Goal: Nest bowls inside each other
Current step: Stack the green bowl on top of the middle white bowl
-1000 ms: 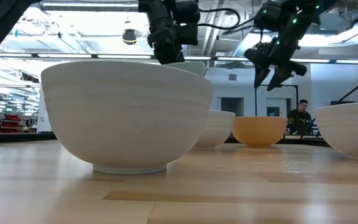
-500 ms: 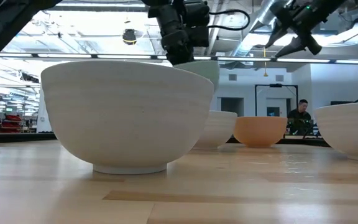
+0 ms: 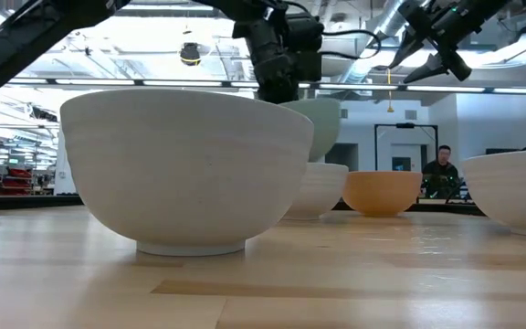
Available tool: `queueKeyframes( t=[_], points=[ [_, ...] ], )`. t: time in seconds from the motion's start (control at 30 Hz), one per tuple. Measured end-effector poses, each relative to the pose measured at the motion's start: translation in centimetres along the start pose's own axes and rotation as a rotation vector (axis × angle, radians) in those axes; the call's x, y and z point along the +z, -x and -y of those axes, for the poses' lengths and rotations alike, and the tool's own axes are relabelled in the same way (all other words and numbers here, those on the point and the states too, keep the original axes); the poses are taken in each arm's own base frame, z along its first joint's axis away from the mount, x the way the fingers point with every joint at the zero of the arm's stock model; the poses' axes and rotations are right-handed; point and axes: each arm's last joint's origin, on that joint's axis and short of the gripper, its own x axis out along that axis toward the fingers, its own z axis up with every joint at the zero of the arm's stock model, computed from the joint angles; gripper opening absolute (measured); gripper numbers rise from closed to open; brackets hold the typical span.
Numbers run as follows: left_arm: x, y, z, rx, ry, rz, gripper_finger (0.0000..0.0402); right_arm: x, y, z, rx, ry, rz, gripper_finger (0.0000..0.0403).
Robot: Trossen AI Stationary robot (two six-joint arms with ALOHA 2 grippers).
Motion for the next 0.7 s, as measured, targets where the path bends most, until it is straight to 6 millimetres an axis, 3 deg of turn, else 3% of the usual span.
queueKeyframes(
  t=[0.13,0.37,0.53,0.7],
  points=[
    [-0.3,0.2,-0.7,0.028,0.004,-0.013,0.0,0.0,0.0,0.0,0.0,0.0,-0.001,0.026],
    [-0.5,-1.4,-2.0,0.021,0.015,-0.001,0.0,0.0,0.0,0.0,0.0,0.0,-0.001,0.026],
    [-0.5,-2.9,-1.9,-0.019,0.017,-0.041,0.0,-0.1,0.0,0.0,-0.004,-0.008,-0.009,0.026],
    [-0.6,-3.1,-1.8,-0.02,0.03,-0.051,0.0005,-0.1,0.0,0.0,-0.005,-0.008,-0.011,0.026]
  ],
)
